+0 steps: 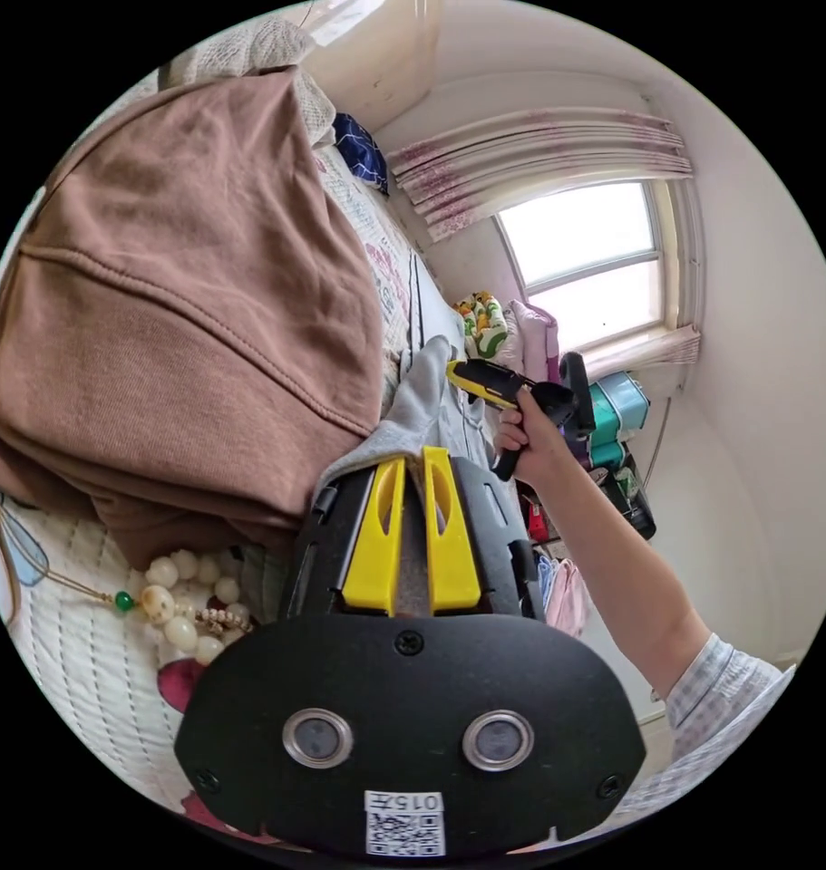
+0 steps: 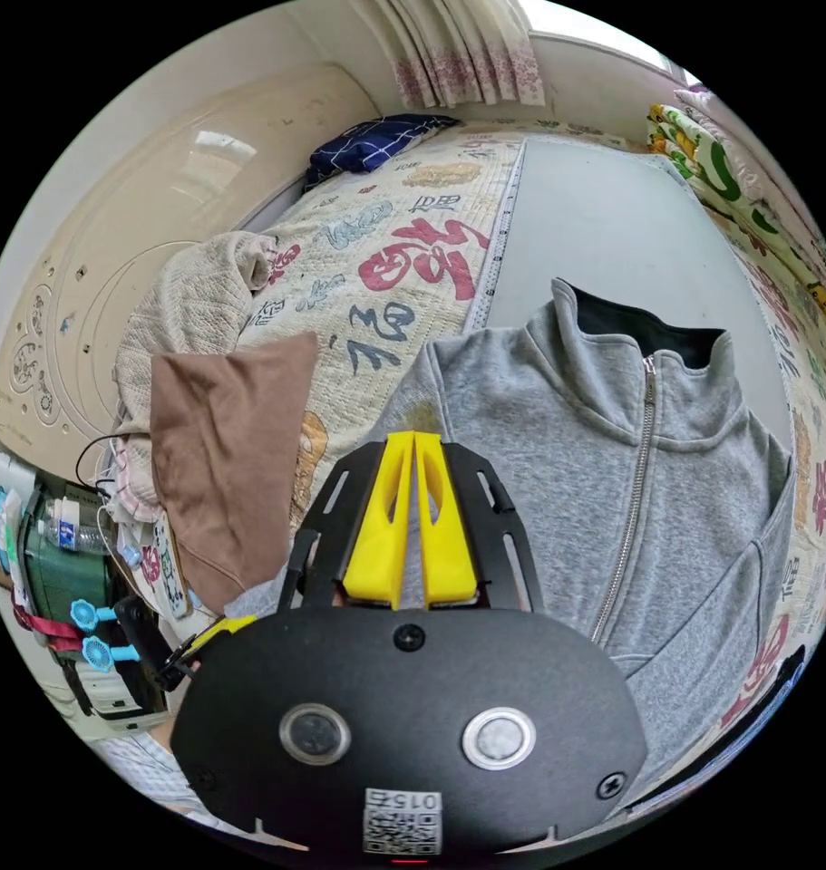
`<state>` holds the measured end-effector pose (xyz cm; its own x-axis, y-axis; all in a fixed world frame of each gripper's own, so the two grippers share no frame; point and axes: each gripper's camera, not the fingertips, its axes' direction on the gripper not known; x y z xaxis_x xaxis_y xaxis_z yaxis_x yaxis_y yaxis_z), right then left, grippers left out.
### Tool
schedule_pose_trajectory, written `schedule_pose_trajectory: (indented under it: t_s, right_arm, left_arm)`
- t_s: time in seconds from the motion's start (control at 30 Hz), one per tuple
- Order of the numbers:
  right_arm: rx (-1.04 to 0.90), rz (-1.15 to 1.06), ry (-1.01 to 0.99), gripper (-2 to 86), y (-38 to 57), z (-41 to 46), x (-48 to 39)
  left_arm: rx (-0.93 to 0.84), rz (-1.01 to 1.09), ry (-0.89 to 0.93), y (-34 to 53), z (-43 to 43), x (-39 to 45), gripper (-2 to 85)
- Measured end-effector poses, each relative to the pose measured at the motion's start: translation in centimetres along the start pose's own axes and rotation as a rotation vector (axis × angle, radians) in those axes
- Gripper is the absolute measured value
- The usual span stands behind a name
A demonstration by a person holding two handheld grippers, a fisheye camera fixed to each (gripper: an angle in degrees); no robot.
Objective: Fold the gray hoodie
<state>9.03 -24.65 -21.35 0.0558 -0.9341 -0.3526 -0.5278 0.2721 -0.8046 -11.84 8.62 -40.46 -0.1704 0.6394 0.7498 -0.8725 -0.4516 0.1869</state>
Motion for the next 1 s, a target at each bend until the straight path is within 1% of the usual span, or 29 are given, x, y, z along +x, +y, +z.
schedule_pose_trajectory:
  t_s: [0.1,0.13,0.2,0.23,0.37,0.4,0.43,0.53,0.6,0.67,0.77,0.83,0.93,1.0]
  right_arm:
    - [-0.033,-0.078,0.065,9.2,0.6,1.0,-0.9]
    - [-0.059,-0.114,0.1,13.6,1.1,1.3,-0.5]
    - [-0.136,-0.134,0.119,15.8,1.7,2.1,1.3]
    - [-0.201,-0.149,0.076,15.1,2.2,2.7,2.8]
    - [-0.207,-0.132,0.014,7.8,4.2,2.1,6.0]
    - [-0.193,-0.137,0.021,5.9,4.4,1.9,6.0]
    - [-0.189,-0.165,0.034,2.1,4.6,1.8,5.6]
    - [-0.189,-0.208,0.111,-0.2,4.2,1.5,4.1]
    - [-0.167,-0.205,0.115,-0.6,3.3,0.8,3.3]
    - [-0.086,-0.187,0.06,-0.7,1.7,-1.2,2.1]
    - [-0.036,-0.161,0.04,-0.4,-0.5,-2.5,0.1]
    - [-0.058,-0.163,0.081,0.4,-1.4,-2.0,-1.1]
    - [-0.126,-0.11,0.153,4.0,-2.0,-1.3,-1.2]
    - [-0.112,-0.096,0.136,5.1,-1.4,-3.3,-0.3]
  left_arm:
    - [-0.023,-0.022,0.035,-0.4,-0.3,-1.1,2.4]
    - [-0.032,-0.018,0.038,-0.6,-0.5,-1.2,2.4]
    - [-0.043,-0.011,0.034,-0.9,-0.7,-1.2,2.5]
    - [-0.043,-0.008,0.034,-1.0,-0.8,-1.1,2.6]
    - [-0.043,-0.023,0.044,-1.5,-1.3,-1.1,2.7]
    - [-0.043,-0.024,0.044,-1.6,-1.4,-1.0,2.7]
    - [-0.042,-0.025,0.041,-1.7,-1.6,-0.9,2.6]
    - [-0.032,-0.025,0.034,-2.1,-2.2,-0.4,2.4]
    - [0.0,-0.019,0.03,-2.2,-3.0,0.3,2.2]
    - [0.093,0.01,0.029,-2.2,-4.8,1.5,2.2]
    - [0.126,0.003,-0.022,-3.0,-5.5,2.2,2.3]
    - [0.124,-0.052,-0.012,-3.4,-5.4,1.5,2.4]
    - [0.125,-0.102,0.014,-4.1,-5.5,1.3,2.7]
    - [0.118,-0.095,-0.001,-4.7,-5.6,2.3,3.1]
